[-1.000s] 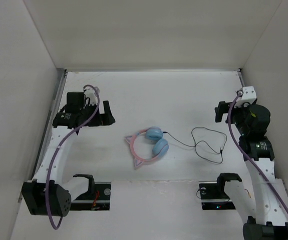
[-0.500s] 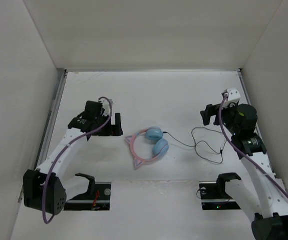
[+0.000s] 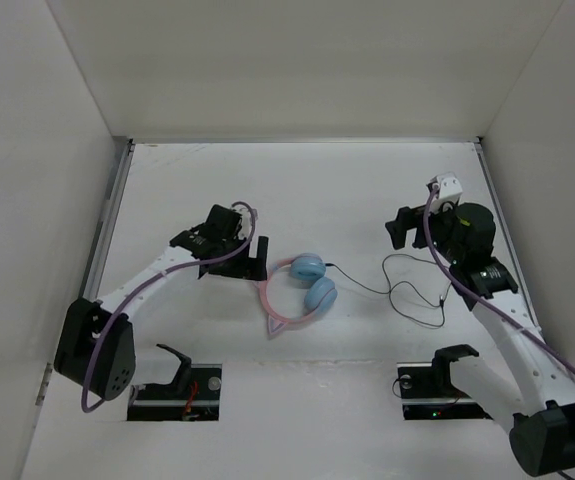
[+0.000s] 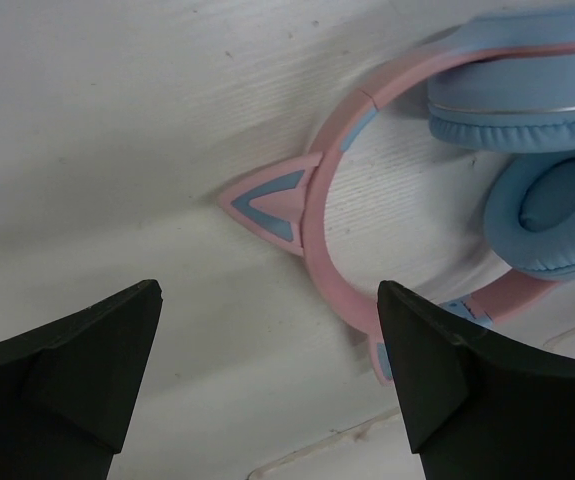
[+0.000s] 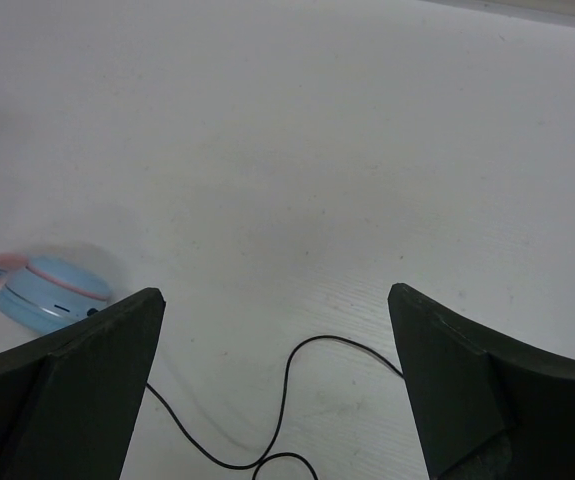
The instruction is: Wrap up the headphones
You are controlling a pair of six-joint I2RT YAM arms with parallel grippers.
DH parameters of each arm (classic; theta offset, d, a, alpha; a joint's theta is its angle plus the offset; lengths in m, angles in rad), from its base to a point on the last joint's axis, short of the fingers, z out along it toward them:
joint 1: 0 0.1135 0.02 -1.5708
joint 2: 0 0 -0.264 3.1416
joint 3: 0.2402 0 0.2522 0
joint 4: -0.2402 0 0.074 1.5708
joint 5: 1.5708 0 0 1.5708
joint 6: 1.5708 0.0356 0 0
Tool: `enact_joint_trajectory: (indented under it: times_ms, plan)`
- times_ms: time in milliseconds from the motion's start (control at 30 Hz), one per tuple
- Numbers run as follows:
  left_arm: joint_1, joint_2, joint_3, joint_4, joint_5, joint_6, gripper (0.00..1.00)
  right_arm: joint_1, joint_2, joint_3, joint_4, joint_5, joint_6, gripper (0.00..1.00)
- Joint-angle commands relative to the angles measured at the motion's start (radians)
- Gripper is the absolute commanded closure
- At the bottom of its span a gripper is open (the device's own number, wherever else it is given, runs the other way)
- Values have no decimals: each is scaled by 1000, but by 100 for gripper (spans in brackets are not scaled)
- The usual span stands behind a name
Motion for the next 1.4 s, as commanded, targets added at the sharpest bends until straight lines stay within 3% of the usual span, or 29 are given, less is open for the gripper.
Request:
enact_joint_trajectory:
  times_ms: [0,433,733,1167,1367]
  plan:
    - [-44,7,27,34,-16,-37,11,8,20,25,87,3,20,0]
    - [-127,76,-22,55,-50,-70,21,-28,18,30,115,-8,85,0]
    - [-175,176,-10,115,-101,-87,38,-48,-14,17,138,-11,103,0]
    - [-222,288,47,166,-216,-67,73,-113,-65,5,141,-13,132,0]
    - [-176,340,139,207,-269,-14,85,-130,-80,-7,152,-13,132,0]
